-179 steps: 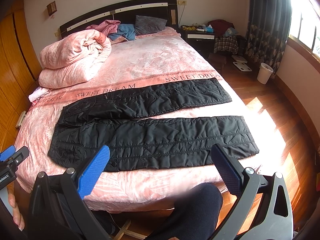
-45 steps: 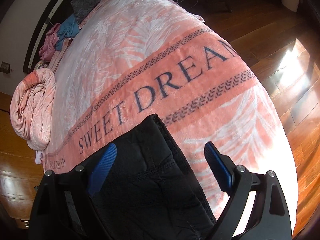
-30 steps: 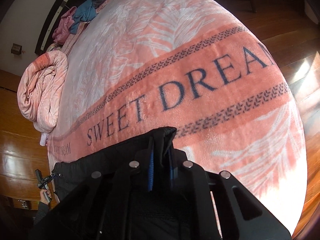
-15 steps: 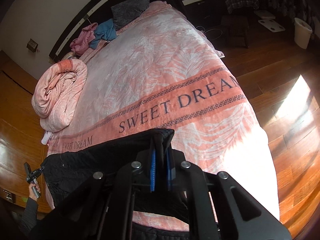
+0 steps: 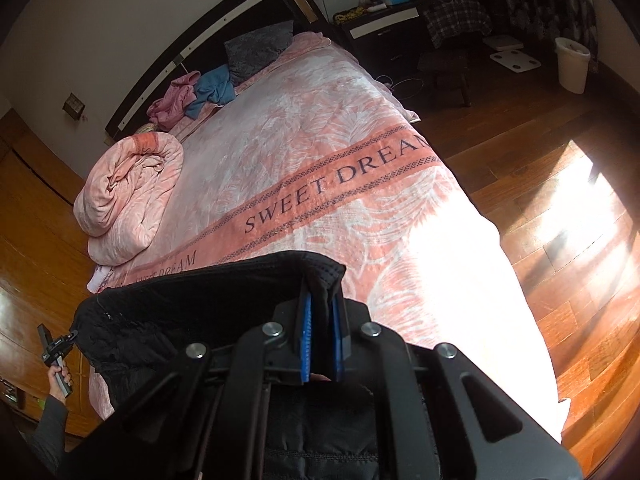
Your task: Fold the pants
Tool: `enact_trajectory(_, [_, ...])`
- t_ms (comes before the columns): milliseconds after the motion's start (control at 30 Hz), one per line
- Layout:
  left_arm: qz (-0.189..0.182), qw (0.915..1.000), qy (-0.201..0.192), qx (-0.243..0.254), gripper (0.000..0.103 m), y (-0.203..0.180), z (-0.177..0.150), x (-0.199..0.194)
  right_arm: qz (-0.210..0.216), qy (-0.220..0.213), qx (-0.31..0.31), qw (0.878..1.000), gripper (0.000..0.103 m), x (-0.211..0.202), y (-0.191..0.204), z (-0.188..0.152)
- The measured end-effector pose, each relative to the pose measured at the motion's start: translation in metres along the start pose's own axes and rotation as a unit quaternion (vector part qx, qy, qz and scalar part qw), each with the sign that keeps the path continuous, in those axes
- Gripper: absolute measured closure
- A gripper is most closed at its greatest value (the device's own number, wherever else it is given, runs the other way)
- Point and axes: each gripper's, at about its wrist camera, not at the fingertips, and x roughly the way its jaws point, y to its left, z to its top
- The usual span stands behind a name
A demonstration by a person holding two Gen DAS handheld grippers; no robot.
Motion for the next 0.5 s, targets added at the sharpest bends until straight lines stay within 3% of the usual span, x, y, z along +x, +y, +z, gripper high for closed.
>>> enact_trajectory(500, [0.0,1.0,0.001,-0.001,0.08,0.016,-0.049,-0.025,0.006,-0.026,0.016,1.0,0.095,-0.039,-0.004,-0.066])
